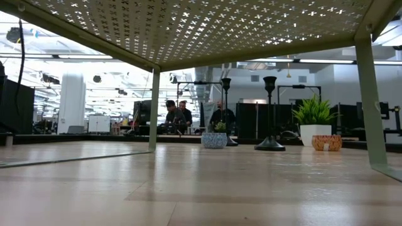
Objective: Pick & Place candle stick holders
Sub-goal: Put the red patterned scented candle on the shelf
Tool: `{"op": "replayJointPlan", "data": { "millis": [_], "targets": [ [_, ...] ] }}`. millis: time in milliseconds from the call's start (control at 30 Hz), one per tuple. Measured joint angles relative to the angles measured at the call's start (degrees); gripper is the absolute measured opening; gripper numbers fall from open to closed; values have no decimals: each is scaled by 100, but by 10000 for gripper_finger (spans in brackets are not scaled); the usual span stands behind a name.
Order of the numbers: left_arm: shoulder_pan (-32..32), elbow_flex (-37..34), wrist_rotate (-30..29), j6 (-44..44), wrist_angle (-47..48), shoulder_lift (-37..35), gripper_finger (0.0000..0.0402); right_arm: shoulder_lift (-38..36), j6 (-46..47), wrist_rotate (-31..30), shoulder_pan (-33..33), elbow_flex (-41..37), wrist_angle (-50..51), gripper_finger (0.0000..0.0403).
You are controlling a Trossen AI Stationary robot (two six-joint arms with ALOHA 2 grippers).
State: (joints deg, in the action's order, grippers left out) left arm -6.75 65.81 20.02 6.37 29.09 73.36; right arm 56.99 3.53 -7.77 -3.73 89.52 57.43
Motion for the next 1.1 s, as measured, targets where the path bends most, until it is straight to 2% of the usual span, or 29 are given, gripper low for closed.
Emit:
{"op": "replayJointPlan", "data": {
  "millis": [600,800,1100],
  "targets": [
    [-193,15,288,334,531,-173,2,0,-61,0,0,0,83,1],
    [-227,12,295,437,948,-215,2,0,-57,0,0,0,83,1],
    [-435,8,246,765,971,-330,2,0,-50,0,0,0,83,1]
  ]
}}
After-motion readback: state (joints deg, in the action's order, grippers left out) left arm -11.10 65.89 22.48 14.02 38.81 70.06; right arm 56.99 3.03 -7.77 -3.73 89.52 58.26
